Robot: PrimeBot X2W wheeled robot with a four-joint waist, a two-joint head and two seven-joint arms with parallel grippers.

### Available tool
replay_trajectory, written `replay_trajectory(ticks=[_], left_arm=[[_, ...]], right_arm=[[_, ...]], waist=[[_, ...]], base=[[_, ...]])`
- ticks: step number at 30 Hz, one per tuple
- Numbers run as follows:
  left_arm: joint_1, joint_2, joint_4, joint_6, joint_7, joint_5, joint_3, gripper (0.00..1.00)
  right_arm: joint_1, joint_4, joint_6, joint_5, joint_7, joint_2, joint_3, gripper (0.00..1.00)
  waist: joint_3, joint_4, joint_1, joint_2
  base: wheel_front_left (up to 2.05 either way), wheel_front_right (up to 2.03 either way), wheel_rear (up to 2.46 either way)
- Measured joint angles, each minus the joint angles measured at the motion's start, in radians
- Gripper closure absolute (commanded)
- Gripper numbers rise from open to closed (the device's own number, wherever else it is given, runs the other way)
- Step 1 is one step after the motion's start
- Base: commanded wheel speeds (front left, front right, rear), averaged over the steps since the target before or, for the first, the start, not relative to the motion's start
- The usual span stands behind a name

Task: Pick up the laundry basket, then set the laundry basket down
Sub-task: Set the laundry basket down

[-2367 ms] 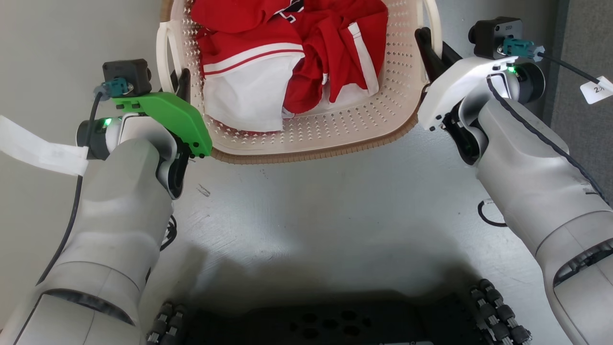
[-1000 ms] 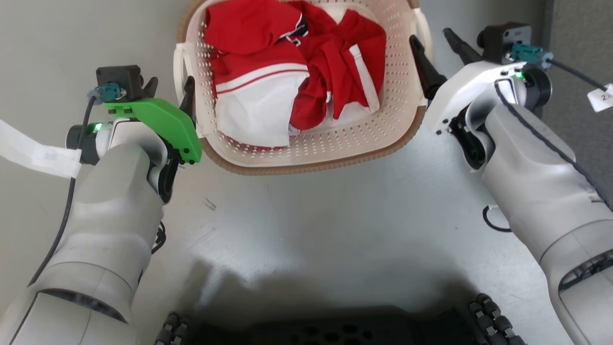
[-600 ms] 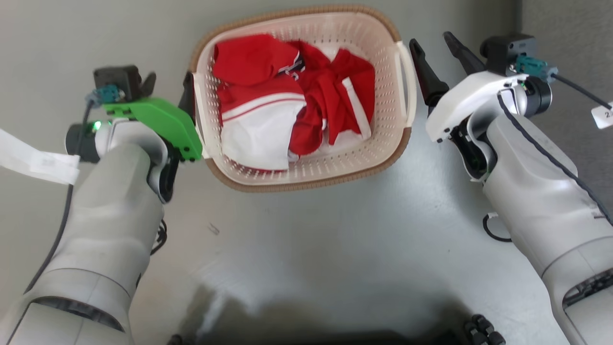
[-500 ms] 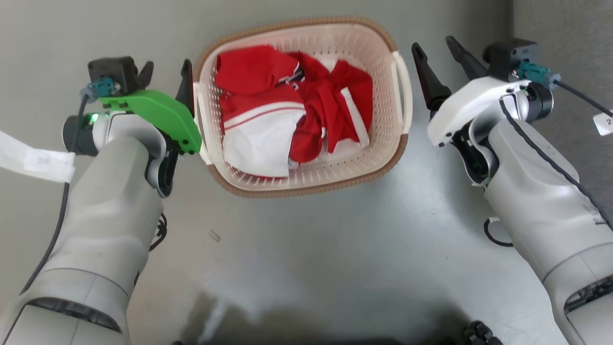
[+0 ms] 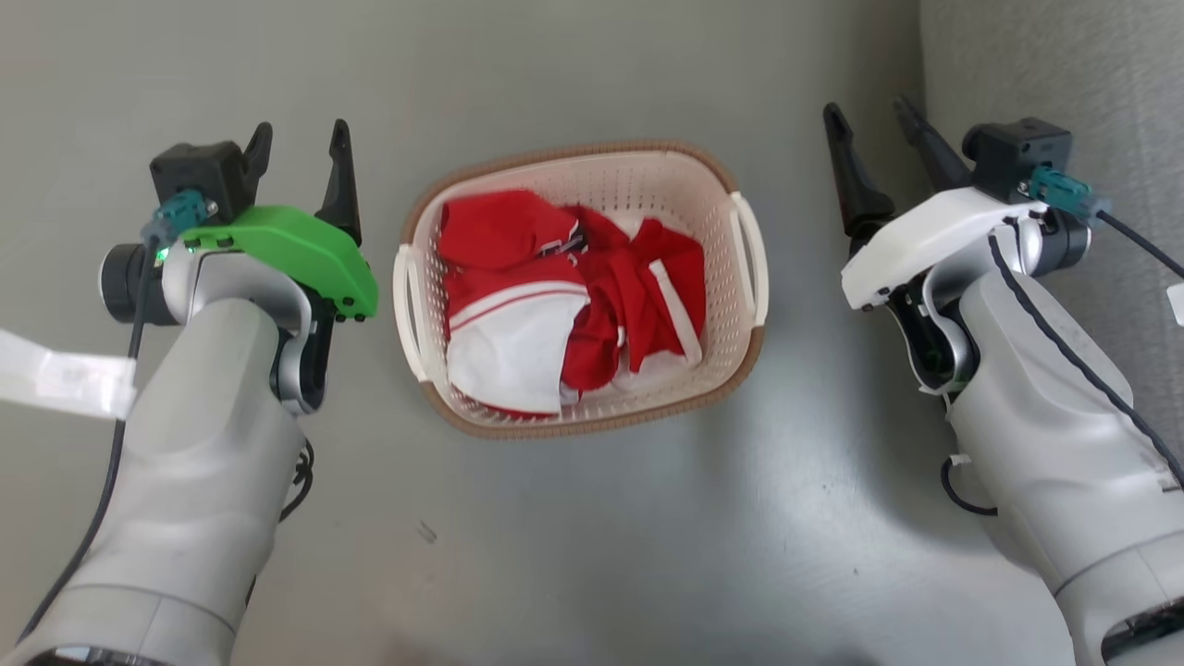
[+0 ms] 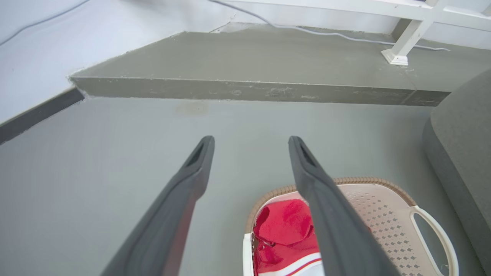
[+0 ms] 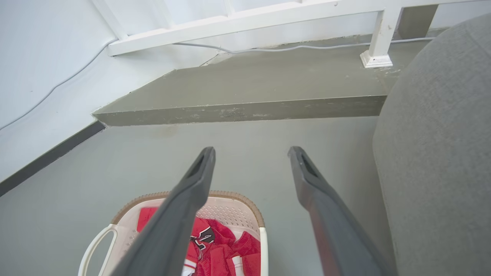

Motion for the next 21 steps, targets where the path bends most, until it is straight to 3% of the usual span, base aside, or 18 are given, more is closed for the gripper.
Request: replay_trajectory(ticks=[21], left_arm=[[0.248,0.016,-0.353,0.054,0.000,0.146,0.119,0.00]], right_arm=[[0.184,-0.281,-0.042,-0.120,0.000,0.001,-0.117,0.00]], waist=[[-0.213,-0.016,0.0000,0.0000]], base=[[0.00,0.00,0.00]])
